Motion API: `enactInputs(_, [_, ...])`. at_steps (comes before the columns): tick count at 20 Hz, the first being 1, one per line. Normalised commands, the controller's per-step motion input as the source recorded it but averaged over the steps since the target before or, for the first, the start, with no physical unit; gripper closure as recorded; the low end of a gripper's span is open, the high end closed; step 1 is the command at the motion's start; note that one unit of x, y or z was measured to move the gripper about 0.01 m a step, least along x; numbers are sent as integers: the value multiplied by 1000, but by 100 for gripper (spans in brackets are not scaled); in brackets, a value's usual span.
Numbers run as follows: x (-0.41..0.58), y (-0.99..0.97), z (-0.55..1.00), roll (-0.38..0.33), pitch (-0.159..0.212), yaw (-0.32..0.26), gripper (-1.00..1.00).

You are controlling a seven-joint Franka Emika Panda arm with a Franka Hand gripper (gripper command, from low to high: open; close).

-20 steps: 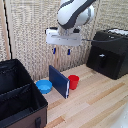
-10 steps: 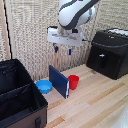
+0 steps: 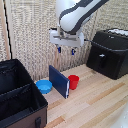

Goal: Please move the gripper into proximity with the fryer handle. Once close enough, gingerly grasp the handle and gently tug the fryer basket open in your direction.

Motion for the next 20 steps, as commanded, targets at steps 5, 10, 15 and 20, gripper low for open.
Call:
enactInputs(5, [-26, -113, -142, -375, -87, -51, -100])
enactInputs(10, [0, -151, -138, -375, -113, -6, -100])
enactInputs(15, [-6, -214, -187, -374, -115, 1, -100])
enactInputs(20, [-62, -361, -344, -323, -123, 10, -100])
